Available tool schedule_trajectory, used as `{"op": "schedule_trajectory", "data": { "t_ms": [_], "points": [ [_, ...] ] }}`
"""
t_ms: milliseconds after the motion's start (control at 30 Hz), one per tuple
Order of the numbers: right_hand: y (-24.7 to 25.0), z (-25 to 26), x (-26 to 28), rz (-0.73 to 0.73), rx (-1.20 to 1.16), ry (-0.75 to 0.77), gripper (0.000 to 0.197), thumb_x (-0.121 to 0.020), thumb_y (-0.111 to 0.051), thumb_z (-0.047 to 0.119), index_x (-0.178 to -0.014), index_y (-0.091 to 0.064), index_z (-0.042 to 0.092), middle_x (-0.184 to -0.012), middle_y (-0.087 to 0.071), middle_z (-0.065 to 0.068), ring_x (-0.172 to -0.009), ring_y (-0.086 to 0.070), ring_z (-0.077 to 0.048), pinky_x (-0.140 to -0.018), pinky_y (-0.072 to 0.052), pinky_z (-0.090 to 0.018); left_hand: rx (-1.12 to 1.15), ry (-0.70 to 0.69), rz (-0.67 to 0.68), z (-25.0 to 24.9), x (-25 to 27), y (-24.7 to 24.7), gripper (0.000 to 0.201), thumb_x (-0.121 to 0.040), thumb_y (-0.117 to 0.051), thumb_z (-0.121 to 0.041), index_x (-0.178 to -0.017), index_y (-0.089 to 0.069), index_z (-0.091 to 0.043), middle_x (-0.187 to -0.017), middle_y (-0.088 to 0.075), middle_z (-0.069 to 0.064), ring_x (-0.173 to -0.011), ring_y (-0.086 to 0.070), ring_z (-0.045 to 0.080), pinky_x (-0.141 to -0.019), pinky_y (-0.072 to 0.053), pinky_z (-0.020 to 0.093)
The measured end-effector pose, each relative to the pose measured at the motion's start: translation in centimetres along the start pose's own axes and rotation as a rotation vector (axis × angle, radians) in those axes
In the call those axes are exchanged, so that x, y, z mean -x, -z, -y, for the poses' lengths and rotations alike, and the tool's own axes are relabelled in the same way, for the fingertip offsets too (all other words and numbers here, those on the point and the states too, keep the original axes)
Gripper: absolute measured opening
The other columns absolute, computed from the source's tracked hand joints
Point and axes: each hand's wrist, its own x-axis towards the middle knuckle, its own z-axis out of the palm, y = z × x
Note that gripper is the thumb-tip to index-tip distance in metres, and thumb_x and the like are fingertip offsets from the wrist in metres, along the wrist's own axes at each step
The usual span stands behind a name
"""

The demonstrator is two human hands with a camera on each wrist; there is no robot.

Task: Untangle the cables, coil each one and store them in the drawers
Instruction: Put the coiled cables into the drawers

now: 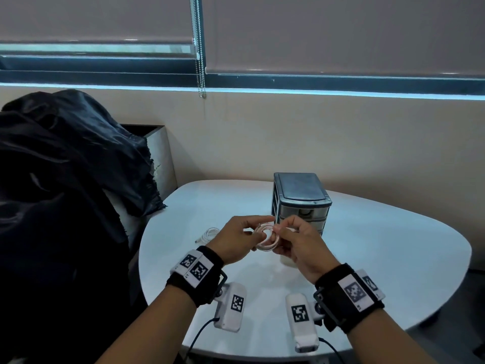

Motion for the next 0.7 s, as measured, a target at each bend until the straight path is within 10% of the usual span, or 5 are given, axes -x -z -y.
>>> {"op": "schedule_trajectory", "data": {
  "t_ms": [200,700],
  "points": [
    [-0.8,-1.1,-0.2,-0.052,-0.065,-0.117,0.016,-0.097,-0.058,0.012,-0.082,-0.053,0.014,-0.070,-0.060,-0.004,-0.060,-0.055,-0.014,-0.057,-0.039,-0.026,-0.379,-0.131,-0.133,2.4,0.4,-2.5,0.037,-0.101,-0.040,-0.006,-0.127,-0.061,-0.024,-0.110,-0.059,0.005,-0.103,-0.056,0.016,-0.089,-0.044,0.027],
    [0.1,0.8,0.9,0.046,0.152,0.103,0.008,-0.091,-0.067,0.007,-0.088,-0.060,0.004,-0.078,-0.074,-0.011,-0.071,-0.071,-0.021,-0.060,-0.056,-0.028,-0.431,-0.290,-0.108,0.4,1.0,-0.5,0.023,-0.105,-0.040,-0.021,-0.104,-0.063,-0.017,-0.089,-0.066,-0.004,-0.077,-0.057,0.010,-0.072,-0.045,0.022]
  ]
}}
